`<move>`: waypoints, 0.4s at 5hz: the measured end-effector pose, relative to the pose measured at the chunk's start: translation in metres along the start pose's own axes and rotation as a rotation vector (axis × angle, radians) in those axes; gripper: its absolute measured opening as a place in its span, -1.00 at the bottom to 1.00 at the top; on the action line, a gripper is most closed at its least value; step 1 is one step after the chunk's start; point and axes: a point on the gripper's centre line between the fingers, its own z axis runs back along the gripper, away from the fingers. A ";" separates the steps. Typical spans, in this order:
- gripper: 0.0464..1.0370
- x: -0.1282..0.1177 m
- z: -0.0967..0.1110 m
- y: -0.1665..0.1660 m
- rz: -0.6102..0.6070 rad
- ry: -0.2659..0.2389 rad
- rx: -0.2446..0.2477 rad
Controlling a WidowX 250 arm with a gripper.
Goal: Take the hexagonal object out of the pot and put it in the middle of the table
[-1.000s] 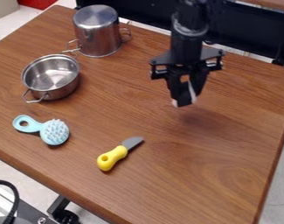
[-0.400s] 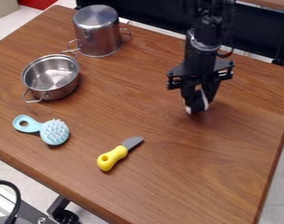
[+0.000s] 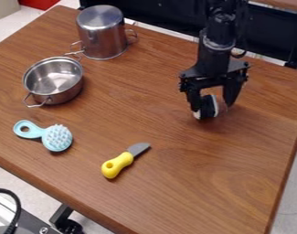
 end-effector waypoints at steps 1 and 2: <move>0.92 0.003 0.001 0.002 0.003 -0.015 0.010; 0.92 0.005 0.009 0.005 0.020 -0.021 -0.005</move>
